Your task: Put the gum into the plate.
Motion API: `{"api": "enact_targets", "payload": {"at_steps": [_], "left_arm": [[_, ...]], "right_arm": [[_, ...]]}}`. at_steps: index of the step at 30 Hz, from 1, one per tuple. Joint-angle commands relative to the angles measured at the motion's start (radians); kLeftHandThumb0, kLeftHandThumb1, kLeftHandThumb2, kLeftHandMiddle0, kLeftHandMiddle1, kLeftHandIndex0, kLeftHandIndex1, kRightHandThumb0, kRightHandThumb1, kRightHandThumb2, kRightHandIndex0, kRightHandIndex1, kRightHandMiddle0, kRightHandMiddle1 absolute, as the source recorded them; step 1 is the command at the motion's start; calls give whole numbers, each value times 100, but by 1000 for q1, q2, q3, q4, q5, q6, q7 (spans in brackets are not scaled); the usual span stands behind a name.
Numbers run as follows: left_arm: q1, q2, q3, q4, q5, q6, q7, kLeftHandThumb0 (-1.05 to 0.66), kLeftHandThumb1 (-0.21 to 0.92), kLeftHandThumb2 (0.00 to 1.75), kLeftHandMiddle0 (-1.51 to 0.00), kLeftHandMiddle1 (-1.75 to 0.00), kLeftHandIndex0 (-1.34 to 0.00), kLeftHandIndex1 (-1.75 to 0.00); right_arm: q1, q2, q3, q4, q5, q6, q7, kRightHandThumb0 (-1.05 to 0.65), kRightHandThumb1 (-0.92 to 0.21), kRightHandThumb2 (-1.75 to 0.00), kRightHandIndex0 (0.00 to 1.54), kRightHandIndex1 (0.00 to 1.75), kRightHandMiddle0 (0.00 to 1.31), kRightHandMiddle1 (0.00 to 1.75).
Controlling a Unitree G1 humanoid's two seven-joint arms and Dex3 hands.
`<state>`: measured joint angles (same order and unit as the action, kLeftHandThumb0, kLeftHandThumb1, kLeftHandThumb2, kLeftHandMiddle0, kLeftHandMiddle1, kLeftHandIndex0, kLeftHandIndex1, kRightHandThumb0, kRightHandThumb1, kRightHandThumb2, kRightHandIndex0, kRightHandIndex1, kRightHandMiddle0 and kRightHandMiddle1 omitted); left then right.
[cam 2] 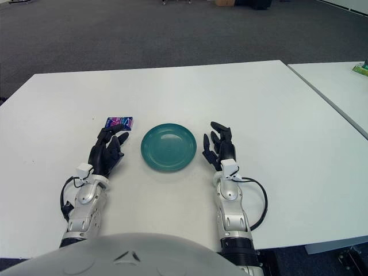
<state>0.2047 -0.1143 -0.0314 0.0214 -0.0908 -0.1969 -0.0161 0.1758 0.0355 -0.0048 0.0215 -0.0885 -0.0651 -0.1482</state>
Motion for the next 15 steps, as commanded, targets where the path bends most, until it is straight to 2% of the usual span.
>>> {"api": "enact_targets", "payload": {"at_steps": [1, 4, 8, 11, 15], "left_arm": [[-32, -17, -26, -133, 12, 54, 22, -78, 92, 77, -41, -59, -19, -104], [-50, -20, -29, -217, 20, 86, 47, -79, 92, 76, -40, -62, -20, -107], [-94, -7, -9, -218, 35, 83, 72, -80, 92, 75, -39, -64, -21, -107], [-205, 36, 33, -183, 56, 109, 93, -78, 92, 73, -38, -64, -20, -106], [-303, 78, 58, -132, 93, 126, 102, -75, 92, 72, -35, -64, -17, -104]], "right_arm": [[21, 8, -4, 35, 12, 64, 6, -60, -92, -61, 49, 1, 2, 92], [20, 7, -8, 41, 16, 63, 8, -60, -92, -60, 49, 2, 2, 93], [15, 7, -12, 43, 19, 66, 9, -59, -92, -59, 51, 2, 2, 93], [10, 10, -9, 49, 18, 63, 9, -59, -92, -59, 52, 3, 2, 92], [3, 10, -9, 57, 15, 62, 10, -59, -92, -59, 53, 3, 2, 92]]}}
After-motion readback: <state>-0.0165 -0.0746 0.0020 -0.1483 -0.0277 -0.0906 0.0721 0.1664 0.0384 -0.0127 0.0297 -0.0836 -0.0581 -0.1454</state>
